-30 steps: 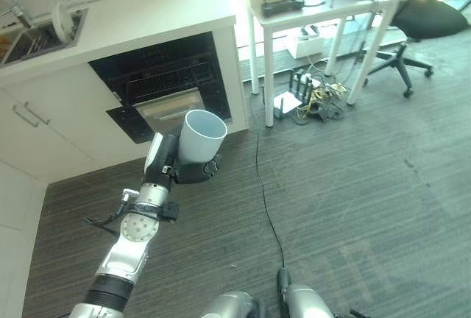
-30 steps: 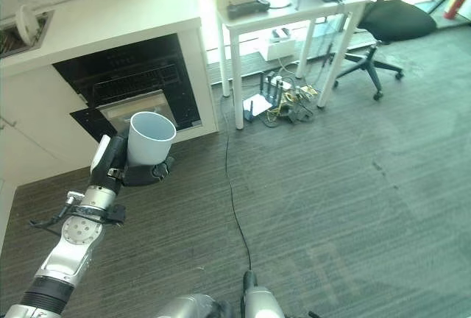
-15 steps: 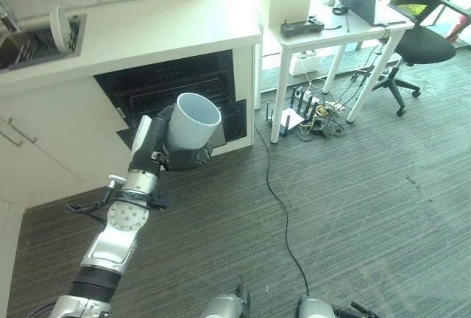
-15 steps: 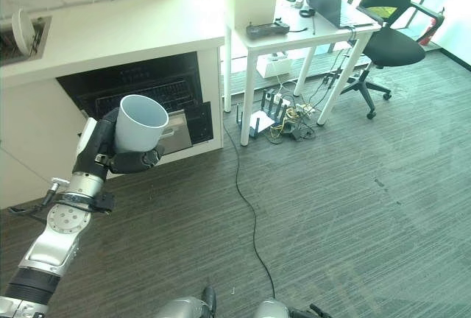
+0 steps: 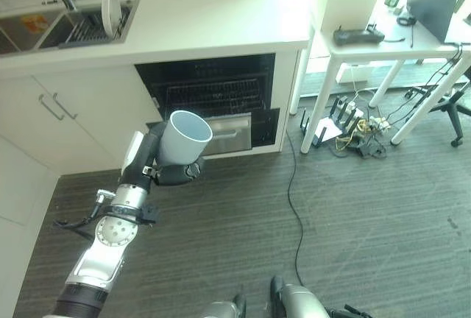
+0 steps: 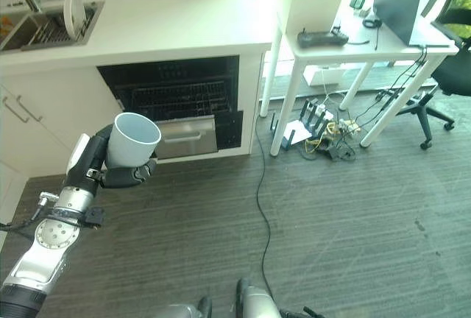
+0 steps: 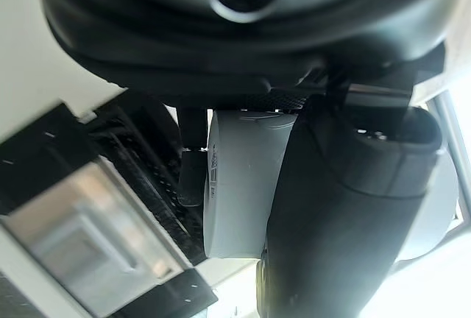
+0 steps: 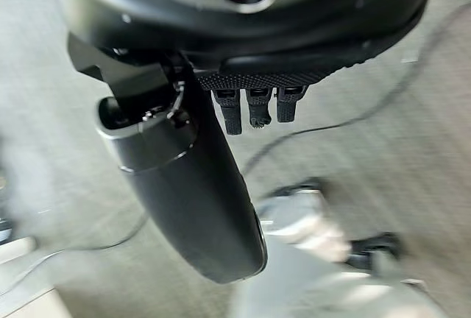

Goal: Place the dishes in the dishwasher.

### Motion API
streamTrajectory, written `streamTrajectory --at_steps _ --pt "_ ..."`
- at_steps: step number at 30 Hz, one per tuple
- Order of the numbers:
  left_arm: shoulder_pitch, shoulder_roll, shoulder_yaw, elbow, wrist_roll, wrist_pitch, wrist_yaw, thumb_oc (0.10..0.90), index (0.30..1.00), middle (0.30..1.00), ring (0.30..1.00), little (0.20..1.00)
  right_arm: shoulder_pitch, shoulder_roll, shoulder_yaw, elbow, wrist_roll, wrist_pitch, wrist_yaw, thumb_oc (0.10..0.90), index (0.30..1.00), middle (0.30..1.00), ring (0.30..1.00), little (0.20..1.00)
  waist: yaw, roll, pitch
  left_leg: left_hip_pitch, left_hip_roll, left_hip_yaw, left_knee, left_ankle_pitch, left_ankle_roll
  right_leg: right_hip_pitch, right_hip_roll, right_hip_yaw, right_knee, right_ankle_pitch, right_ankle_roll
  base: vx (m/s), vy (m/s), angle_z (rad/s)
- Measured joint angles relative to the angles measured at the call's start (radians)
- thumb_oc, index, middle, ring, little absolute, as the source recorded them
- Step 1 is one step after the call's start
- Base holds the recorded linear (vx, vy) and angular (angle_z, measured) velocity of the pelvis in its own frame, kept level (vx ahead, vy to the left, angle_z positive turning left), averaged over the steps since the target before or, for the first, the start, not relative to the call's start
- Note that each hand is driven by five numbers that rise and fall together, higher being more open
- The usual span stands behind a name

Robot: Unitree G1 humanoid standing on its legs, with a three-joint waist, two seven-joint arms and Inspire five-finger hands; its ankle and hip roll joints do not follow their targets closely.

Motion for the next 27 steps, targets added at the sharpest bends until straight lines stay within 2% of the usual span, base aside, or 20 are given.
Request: streamTrajectory --at_steps 1,2,3,5,7,8,11,13,15,16,18,19,21,23,25,26,27 --pt "-0.003 -0.001 -0.004 -0.011 -0.001 -0.001 -0.004 0.4 0.3 0.3 0.3 0.3 -0.01 -0.005 0.003 -0.003 0.0 -0.007 0.001 0.8 0.9 0.9 0.9 0.9 0.012 0.0 0.002 -0.091 0.018 0.033 0.177 0.041 -0.018 0.022 0.003 -0.009 -0.009 -0.004 -0.014 0.21 -0.055 0.07" --pt "-0.016 -0.002 -0.006 -0.012 -0.001 -0.002 -0.012 0.4 0.3 0.3 0.3 0.3 -0.019 -0.005 0.002 0.002 0.001 -0.015 0.002 0.8 0.9 0.9 0.9 0.9 0.015 0.0 0.003 -0.159 0.036 0.056 0.293 0.063 -0.017 0.04 0.01 -0.025 -0.016 -0.01 -0.028 0.21 0.009 0.26" --pt "-0.04 -0.001 -0.007 -0.012 -0.003 -0.002 -0.023 0.4 0.3 0.3 0.3 0.3 -0.032 0.0 -0.001 0.017 0.0 -0.02 0.003 0.8 0.9 0.9 0.9 0.9 0.012 -0.004 0.006 -0.207 0.059 0.082 0.334 0.03 0.0 0.058 0.014 -0.049 -0.032 -0.024 -0.031 0.24 0.09 0.48" --pt "-0.071 0.0 -0.011 -0.011 -0.011 -0.01 -0.032 0.4 0.3 0.3 0.3 0.3 -0.034 0.005 -0.009 0.029 0.0 -0.02 0.002 0.8 0.9 0.9 0.9 0.9 -0.002 -0.011 0.01 -0.174 0.097 0.143 0.077 0.013 0.012 0.095 0.017 -0.09 -0.061 -0.026 -0.027 0.24 0.145 0.57" --pt "-0.089 0.002 -0.018 -0.003 -0.019 -0.019 -0.04 0.4 0.3 0.3 0.3 0.3 -0.028 0.002 -0.028 0.028 0.0 -0.02 0.001 0.8 0.9 0.9 0.9 0.9 -0.024 -0.009 0.014 -0.101 0.14 0.229 -0.237 0.047 -0.012 0.138 0.02 -0.125 -0.102 -0.026 -0.027 0.22 0.192 0.5" --pt "-0.096 -0.001 -0.028 0.001 -0.019 -0.02 -0.04 0.4 0.3 0.3 0.3 0.3 -0.026 -0.002 -0.029 0.031 0.0 -0.02 -0.002 0.8 0.9 0.9 0.9 0.9 -0.028 -0.006 0.015 -0.077 0.157 0.227 -0.343 0.07 -0.033 0.141 0.022 -0.126 -0.108 -0.026 -0.027 0.18 0.215 0.27" --pt "-0.117 -0.054 -0.032 0.019 -0.018 -0.018 -0.043 0.4 0.3 0.3 0.3 0.3 -0.026 -0.033 -0.029 0.025 0.0 -0.02 -0.012 0.8 0.9 0.9 0.9 0.9 -0.04 0.053 0.051 -0.115 0.25 0.158 -0.314 0.086 -0.053 0.144 0.046 -0.134 -0.099 -0.021 -0.025 0.2 0.269 -0.03" --pt "-0.112 -0.088 -0.033 0.042 -0.016 -0.016 -0.044 0.4 0.3 0.3 0.3 0.3 -0.022 -0.035 -0.027 0.021 -0.001 -0.017 -0.02 0.8 0.9 0.9 0.9 0.9 -0.045 0.066 0.058 -0.125 0.272 0.114 -0.27 0.09 -0.069 0.144 0.039 -0.116 -0.094 -0.023 -0.022 0.27 0.358 -0.25" --pt "-0.101 -0.091 -0.033 0.046 -0.004 -0.015 -0.045 0.4 0.3 0.3 0.3 0.3 -0.015 -0.036 -0.027 0.01 -0.001 -0.006 -0.031 0.8 0.9 0.9 0.9 0.9 -0.04 0.073 0.06 -0.092 0.238 0.017 -0.254 0.085 -0.074 0.143 0.016 -0.084 -0.075 -0.04 0.005 0.25 0.323 -0.3" --pt "-0.099 -0.091 -0.033 0.046 -0.002 -0.016 -0.045 0.4 0.3 0.3 0.3 0.3 -0.014 -0.038 -0.027 0.01 -0.001 -0.004 -0.032 0.8 0.9 0.9 0.9 0.9 -0.039 0.075 0.06 -0.086 0.229 0.011 -0.256 0.084 -0.073 0.143 0.01 -0.08 -0.071 -0.045 0.01 0.19 0.257 -0.16" --pt "-0.098 -0.096 -0.032 0.044 0.001 -0.017 -0.045 0.4 0.3 0.3 0.3 0.3 0.006 -0.048 -0.031 0.009 -0.001 0.006 -0.041 0.8 0.9 0.9 0.9 0.9 -0.039 0.091 0.056 -0.046 0.187 0.029 -0.251 0.077 -0.053 0.141 -0.03 -0.069 -0.037 -0.078 0.033 0.19 0.23 0.01" --pt "-0.098 -0.101 -0.028 0.043 0.009 -0.017 -0.045 0.4 0.3 0.3 0.3 0.3 0.022 -0.04 -0.032 0.002 -0.002 0.011 -0.047 0.8 0.9 0.9 0.9 0.9 -0.031 0.084 0.056 -0.038 0.152 0.056 -0.244 0.124 -0.038 0.136 -0.065 -0.049 -0.004 -0.101 0.073 0.24 0.282 0.06" --pt "-0.091 -0.101 -0.026 0.04 0.029 -0.017 -0.047 0.4 0.3 0.3 0.3 0.3 0.055 -0.022 -0.034 -0.03 -0.004 0.017 -0.058 0.8 0.9 0.9 0.9 0.9 -0.009 0.075 0.052 -0.039 0.096 0.076 -0.23 0.123 -0.009 0.144 -0.114 -0.032 -0.013 -0.105 0.106 0.22 0.243 0.05" --pt "-0.089 -0.092 -0.024 0.032 0.031 -0.017 -0.05 0.4 0.3 0.3 0.3 0.3 0.057 0.011 -0.039 -0.034 -0.004 0.026 -0.067 0.8 0.9 0.9 0.9 0.9 -0.009 0.074 0.05 -0.053 0.062 0.07 -0.193 0.099 0.028 0.184 -0.138 -0.035 -0.071 -0.088 0.124 0.2 0.208 0.28" --pt "-0.091 -0.049 -0.023 0.03 0.03 -0.017 -0.063 0.4 0.3 0.3 0.3 0.3 0.069 0.048 -0.04 -0.066 -0.018 0.027 -0.076 0.8 0.9 0.9 0.9 0.9 -0.012 0.063 0.042 -0.086 0.036 0.051 -0.119 0.046 0.071 0.227 -0.146 -0.039 -0.122 -0.058 0.126 0.19 0.168 0.39" --pt "-0.091 -0.025 -0.023 0.034 0.03 -0.017 -0.067 0.4 0.3 0.3 0.3 0.3 0.066 0.051 -0.042 -0.066 -0.024 0.027 -0.077 0.8 0.9 0.9 0.9 0.9 -0.01 0.061 0.041 -0.099 0.036 0.05 -0.082 0.02 0.084 0.233 -0.146 -0.039 -0.124 -0.033 0.146 0.15 0.075 0.26" --pt "-0.092 -0.018 -0.021 0.046 0.03 -0.017 -0.066 0.4 0.3 0.3 0.3 0.3 0.063 0.052 -0.046 -0.065 -0.029 0.022 -0.076 0.8 0.9 0.9 0.9 0.9 -0.014 0.064 0.041 -0.096 0.036 0.049 -0.071 0.008 0.099 0.208 -0.149 -0.039 -0.063 0.002 0.187 0.18 0.018 0.03"
